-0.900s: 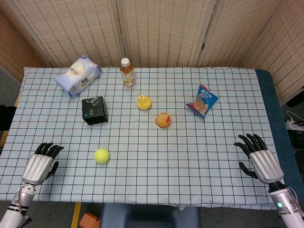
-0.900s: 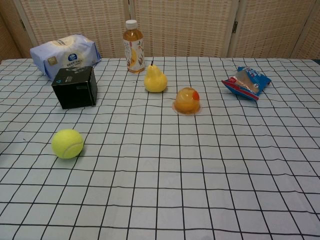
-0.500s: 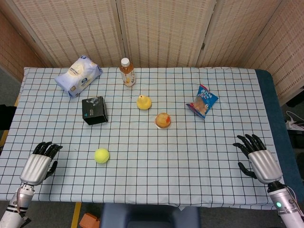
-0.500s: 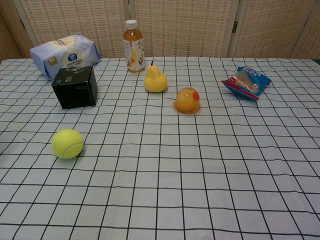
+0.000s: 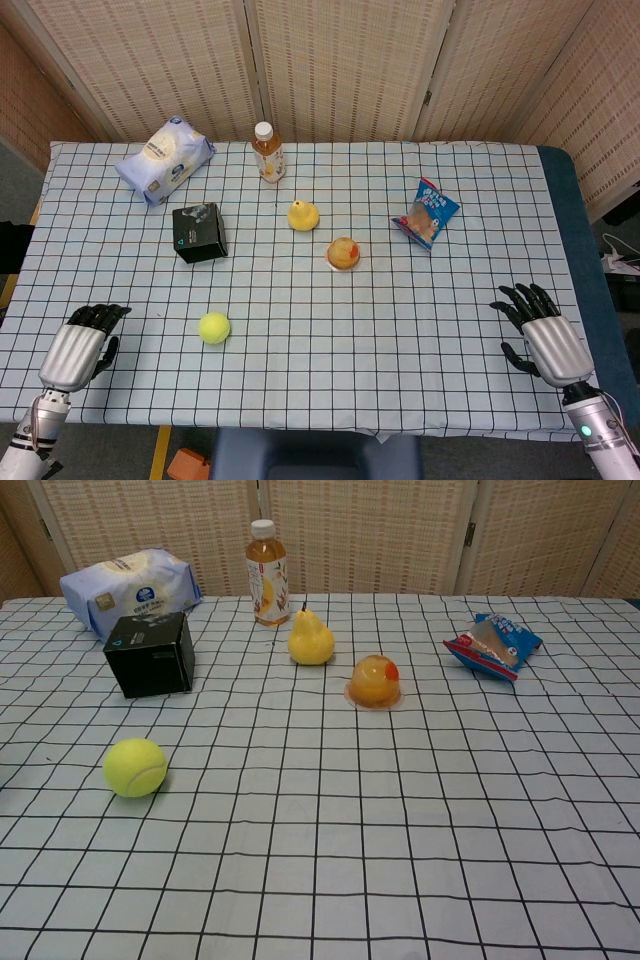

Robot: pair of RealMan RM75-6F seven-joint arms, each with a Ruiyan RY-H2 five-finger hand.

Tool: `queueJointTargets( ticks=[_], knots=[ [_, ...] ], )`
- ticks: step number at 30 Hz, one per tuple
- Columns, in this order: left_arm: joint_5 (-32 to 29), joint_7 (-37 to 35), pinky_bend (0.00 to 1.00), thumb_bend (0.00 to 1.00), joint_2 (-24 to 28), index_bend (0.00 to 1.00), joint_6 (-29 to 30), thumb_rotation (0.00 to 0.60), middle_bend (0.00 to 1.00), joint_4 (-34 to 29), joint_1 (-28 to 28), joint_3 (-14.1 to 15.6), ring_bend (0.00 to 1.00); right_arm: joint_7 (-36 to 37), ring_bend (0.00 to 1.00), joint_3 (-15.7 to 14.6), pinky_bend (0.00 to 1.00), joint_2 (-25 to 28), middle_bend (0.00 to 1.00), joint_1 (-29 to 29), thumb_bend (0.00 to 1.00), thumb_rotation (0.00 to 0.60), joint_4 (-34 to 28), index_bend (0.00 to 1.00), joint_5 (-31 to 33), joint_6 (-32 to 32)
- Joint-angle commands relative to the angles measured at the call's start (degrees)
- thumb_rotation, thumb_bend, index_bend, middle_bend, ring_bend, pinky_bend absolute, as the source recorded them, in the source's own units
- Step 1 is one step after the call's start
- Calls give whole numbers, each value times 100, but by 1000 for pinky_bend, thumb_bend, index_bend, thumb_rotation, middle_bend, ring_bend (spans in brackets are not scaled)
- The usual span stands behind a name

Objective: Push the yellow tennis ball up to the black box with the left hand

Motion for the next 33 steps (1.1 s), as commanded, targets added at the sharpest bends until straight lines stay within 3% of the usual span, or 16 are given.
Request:
queueJointTargets(
  ticks=[1,6,11,21,33],
  knots=[
    [287,-148,464,825,186,343,133,600,385,-251,25,116,380,6,19,3,0,1,76,8,290,600,6,235,12,-15],
    [489,214,591,990,321,480,142,600,519,-616,55,246,530,20,19,-4,0,-1,76,17,290,600,5,235,13,-37],
    [325,594,633,1000,142,552,-156,600,578,-827,71,312,599,76,19,-21,0,11,76,25,290,600,1,235,-16,-47],
    [255,503,637,1000,-340,557,-898,600,591,-797,-152,478,616,136,19,-23,0,29,76,39,290,600,16,235,-4,-72],
    [123,349,637,1000,-775,557,-1079,600,588,-876,-214,430,616,57,19,-13,0,-18,76,61,290,600,45,235,62,-136]
  ],
)
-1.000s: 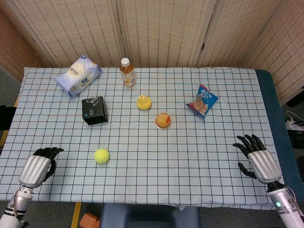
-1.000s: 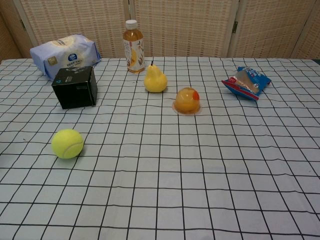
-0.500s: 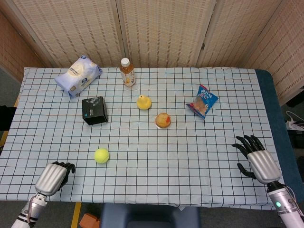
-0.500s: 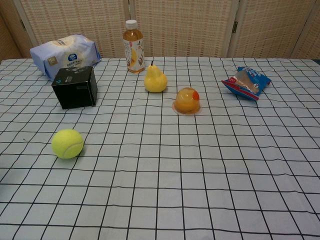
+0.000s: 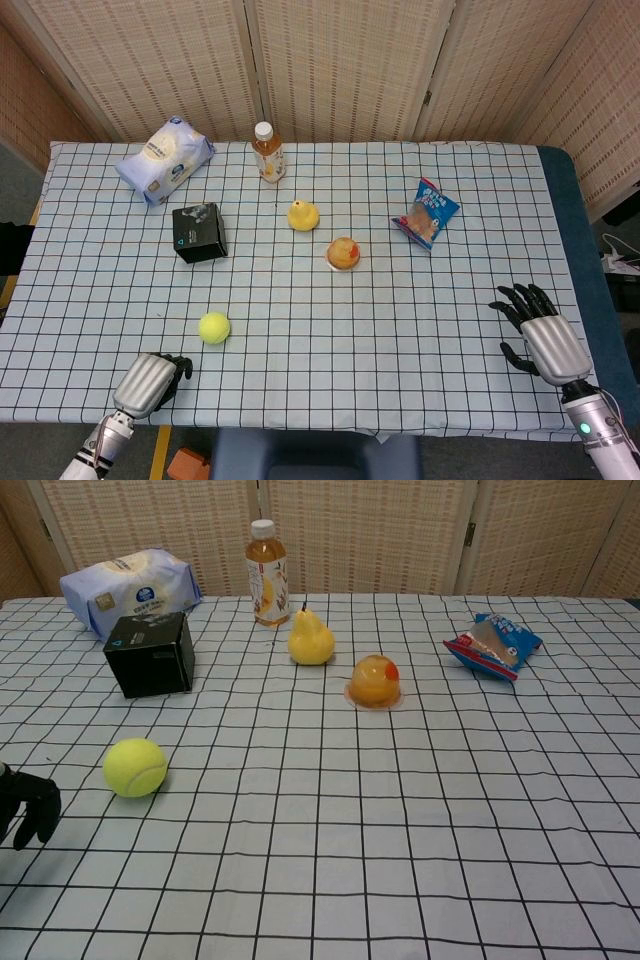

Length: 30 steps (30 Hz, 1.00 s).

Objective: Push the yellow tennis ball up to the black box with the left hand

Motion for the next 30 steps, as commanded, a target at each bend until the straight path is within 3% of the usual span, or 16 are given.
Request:
queueJointTargets(
  ticks=[1,17,30],
  knots=[
    [-84,-102,637,1000,-117,557,-51,600,587,-1,-25,-49,616,-14,19,-4,0,-7,76,7,290,600,5,235,4,-17],
    [-624,453,637,1000,-837,556,12,600,585,129,-10,-427,616,-18,19,-13,0,-32,76,23,290,600,33,235,2,-38],
    [-1144,1000,637,1000,-1085,541,-168,600,579,128,-19,-505,614,23,19,-20,0,-18,76,24,290,600,25,235,-14,-24]
  ],
)
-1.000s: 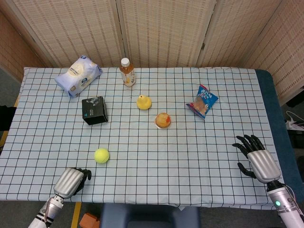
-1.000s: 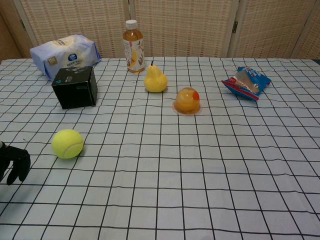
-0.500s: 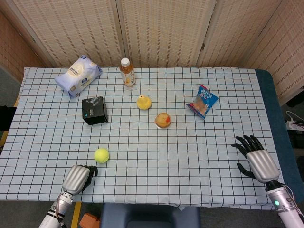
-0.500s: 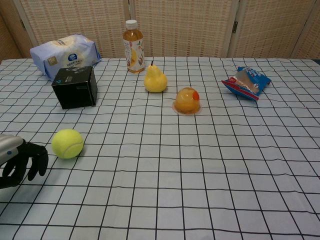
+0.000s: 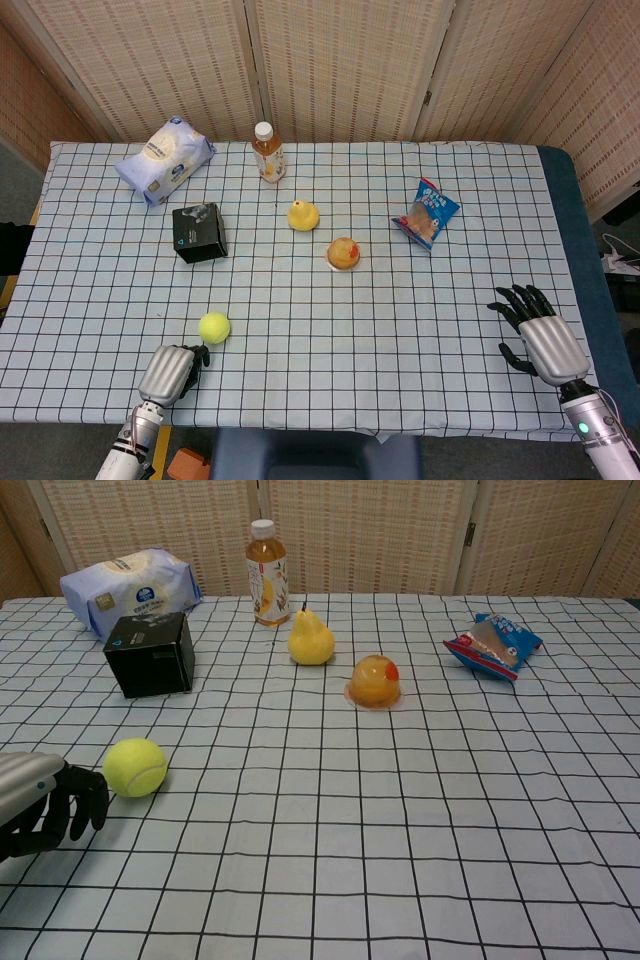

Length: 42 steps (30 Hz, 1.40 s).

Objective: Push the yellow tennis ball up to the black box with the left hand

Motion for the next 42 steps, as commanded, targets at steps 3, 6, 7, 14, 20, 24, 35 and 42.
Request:
queueJointTargets(
  ticks=[3,6,7,14,20,24,35,42],
  knots=[
    [-185,54,637,1000,-63,528,-116,600,573,29,-44,-66,605,-1,19,-7,0,0,76,1,290,600,3,235,-5,-5],
    [-247,-62,636,1000,-40,494,-185,600,548,-61,-82,-98,581,-7,19,-9,0,1,77,7,290,600,2,235,-1,-18],
    [-231,-100,635,1000,-23,483,-185,600,538,-88,-91,-94,572,-8,19,-8,0,0,76,8,290,600,4,235,2,-21],
    [-138,-253,633,1000,85,397,-163,600,461,-308,-116,-36,511,10,19,-4,0,1,76,7,290,600,4,235,1,-8],
    [-164,-324,634,1000,89,332,-196,600,424,-338,-140,-19,476,12,19,-11,0,2,76,7,290,600,8,235,-4,-12],
    [-218,-366,633,1000,88,324,-262,600,414,-343,-165,-8,458,21,19,-5,0,0,76,14,290,600,15,235,14,-26],
    [-381,-298,605,1000,20,293,-403,600,381,-315,-305,-106,397,4,19,-11,0,-12,76,32,290,600,29,235,40,-80],
    [-515,-168,594,1000,-31,280,-495,600,359,-307,-433,-213,371,1,19,-9,0,-16,76,35,290,600,31,235,52,-87]
  ],
)
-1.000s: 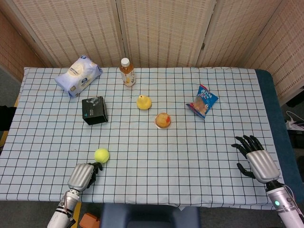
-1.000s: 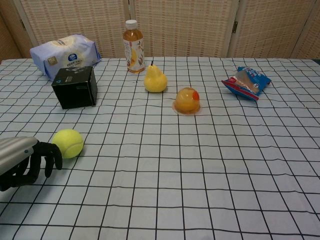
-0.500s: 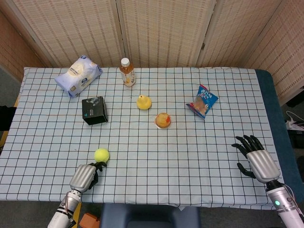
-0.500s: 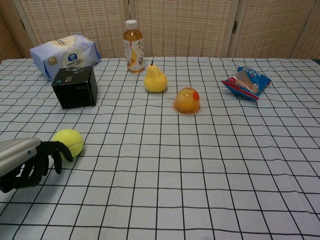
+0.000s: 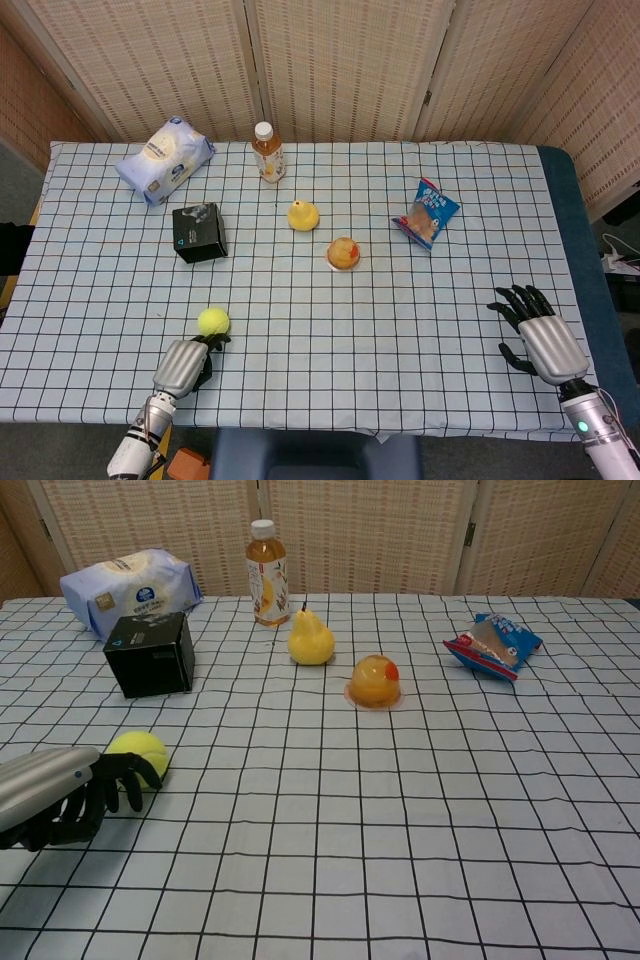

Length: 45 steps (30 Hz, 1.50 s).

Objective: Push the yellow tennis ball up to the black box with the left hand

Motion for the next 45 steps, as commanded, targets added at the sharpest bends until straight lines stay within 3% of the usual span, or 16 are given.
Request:
queueJointTargets(
  ticks=[1,21,45],
  knots=[
    [-54,48,593,1000,-26,278,-32,600,357,18,-40,-35,369,2,19,-1,0,1,76,0,290,600,-2,235,1,-1],
    [-435,817,572,1000,-118,274,4,600,350,462,-326,-260,354,6,19,-1,0,-1,76,3,290,600,5,235,-3,6],
    [-814,1077,557,1000,-407,275,-273,600,348,761,-726,-455,349,2,19,-14,0,-5,76,18,290,600,16,235,-3,-27]
  ],
)
